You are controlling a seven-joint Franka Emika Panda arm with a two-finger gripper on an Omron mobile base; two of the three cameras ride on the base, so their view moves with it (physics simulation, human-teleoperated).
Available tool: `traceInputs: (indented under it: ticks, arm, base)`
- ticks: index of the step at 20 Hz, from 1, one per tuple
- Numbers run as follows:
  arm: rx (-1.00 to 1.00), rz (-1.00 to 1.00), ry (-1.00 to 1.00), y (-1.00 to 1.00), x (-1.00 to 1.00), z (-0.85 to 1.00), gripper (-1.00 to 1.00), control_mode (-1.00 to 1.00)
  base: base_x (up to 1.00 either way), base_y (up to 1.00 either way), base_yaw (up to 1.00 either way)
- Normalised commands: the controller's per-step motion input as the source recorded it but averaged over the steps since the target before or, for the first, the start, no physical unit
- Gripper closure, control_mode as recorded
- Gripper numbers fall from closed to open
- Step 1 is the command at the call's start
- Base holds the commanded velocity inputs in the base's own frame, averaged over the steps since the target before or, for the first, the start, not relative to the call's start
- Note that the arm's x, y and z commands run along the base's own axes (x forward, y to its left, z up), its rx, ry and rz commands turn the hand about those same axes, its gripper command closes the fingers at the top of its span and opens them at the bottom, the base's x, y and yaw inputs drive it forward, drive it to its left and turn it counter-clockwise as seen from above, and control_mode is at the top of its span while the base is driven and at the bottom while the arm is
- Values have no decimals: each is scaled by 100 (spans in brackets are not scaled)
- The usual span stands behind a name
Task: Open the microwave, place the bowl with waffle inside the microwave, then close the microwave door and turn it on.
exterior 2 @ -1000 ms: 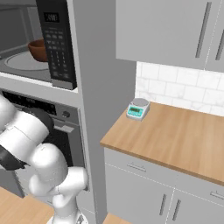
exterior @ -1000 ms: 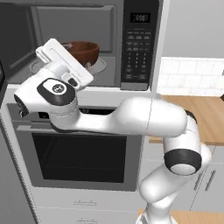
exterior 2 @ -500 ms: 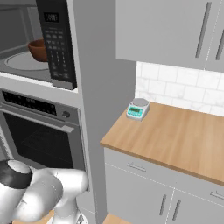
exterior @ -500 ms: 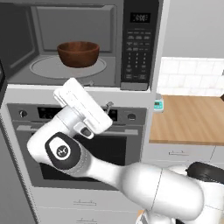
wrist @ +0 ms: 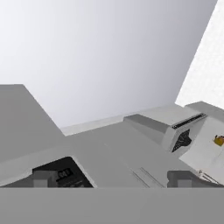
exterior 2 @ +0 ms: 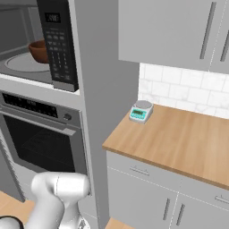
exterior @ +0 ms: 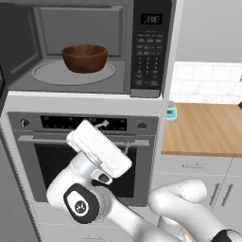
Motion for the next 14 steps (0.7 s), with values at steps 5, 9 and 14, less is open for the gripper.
traceInputs:
  ticks: [5,9,14]
  arm:
    - [-14,3,0,7,0,-2,100,-100]
    - [-6,0,0,26,0,-6,100,-100]
    - [-4,0,0,48,1,-13,100,-100]
  base:
    - [0,0,0]
    - [0,0,0]
    - [0,0,0]
